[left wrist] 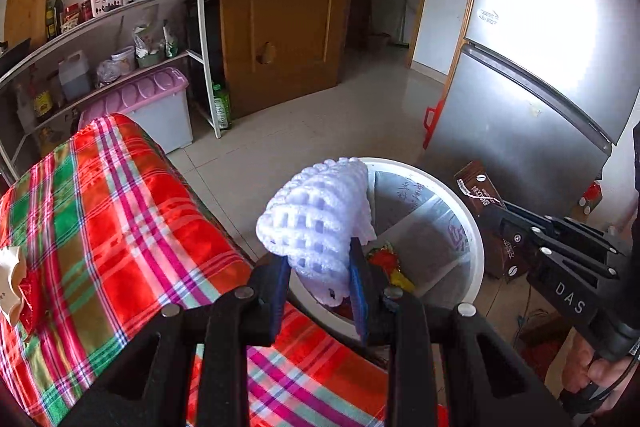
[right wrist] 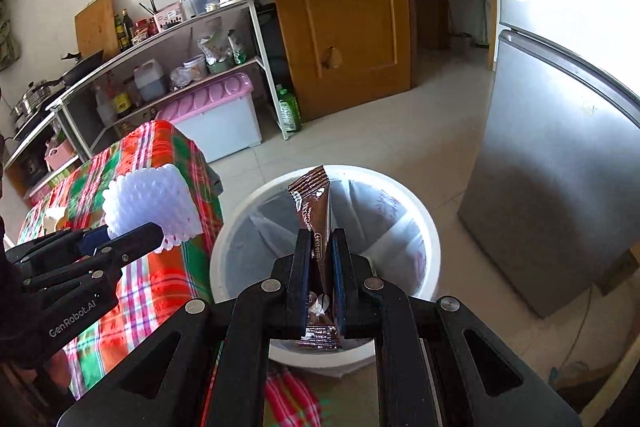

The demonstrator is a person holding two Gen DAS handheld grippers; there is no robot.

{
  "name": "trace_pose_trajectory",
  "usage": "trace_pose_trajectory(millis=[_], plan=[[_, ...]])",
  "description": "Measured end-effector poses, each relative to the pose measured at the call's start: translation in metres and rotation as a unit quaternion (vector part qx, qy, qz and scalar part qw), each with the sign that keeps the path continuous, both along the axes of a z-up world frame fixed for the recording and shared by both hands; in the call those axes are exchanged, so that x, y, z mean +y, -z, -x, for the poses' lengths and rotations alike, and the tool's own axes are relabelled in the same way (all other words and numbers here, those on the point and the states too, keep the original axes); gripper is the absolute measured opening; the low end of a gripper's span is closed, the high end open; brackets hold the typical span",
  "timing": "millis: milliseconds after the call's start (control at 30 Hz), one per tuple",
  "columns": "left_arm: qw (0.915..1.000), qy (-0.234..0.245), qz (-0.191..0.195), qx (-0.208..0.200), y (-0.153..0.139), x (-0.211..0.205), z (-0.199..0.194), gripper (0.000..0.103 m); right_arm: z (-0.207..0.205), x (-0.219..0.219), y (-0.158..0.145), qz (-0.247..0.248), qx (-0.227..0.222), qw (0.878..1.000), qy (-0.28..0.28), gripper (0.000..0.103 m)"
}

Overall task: Collect trash
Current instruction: 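Carry the foam net and brown wrapper with both tools over the white bin, then open the left tool to drop the foam net while the right tool drops the wrapper, then move both tools back from the bin toward the paper cup and red packet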

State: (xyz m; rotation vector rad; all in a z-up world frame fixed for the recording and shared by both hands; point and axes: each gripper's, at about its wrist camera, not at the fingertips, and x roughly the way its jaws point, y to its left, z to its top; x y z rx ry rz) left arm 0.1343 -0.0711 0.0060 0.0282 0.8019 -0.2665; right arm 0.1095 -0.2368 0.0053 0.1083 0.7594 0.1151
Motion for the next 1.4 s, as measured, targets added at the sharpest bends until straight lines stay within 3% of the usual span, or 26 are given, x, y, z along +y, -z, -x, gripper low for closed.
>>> trace_pose_trajectory(millis=[367,533,600,700,1400], plan=[[0.9992,0.006,-0.019,0.035,0.026,-0.023,-0.02,0.031,-0.025,-0.014,0.037,0.008,0.051,0.999,0.008,0.01],[0.9989,-0.005,-0.02,0.041,0.03,-0.021,-0.021,0.055,-0.033,-0.017,0.048,0.015,0.069,0.997,0.011,0.014],[0.999,-0.008,-0.022,0.038,0.03,-0.02,-0.021,0.056,-0.033,-0.019,0.05,0.016,0.071,0.997,0.011,0.027],[0.9989,-0.011,-0.024,0.038,0.03,-0.02,-0.021,0.064,-0.033,-0.019,0.051,0.014,0.071,0.997,0.01,0.033],[0.999,-0.041,-0.005,0.016,0.011,0.016,0.0,0.067,-0.017,-0.001,0.032,0.011,0.048,0.999,0.0,0.039]])
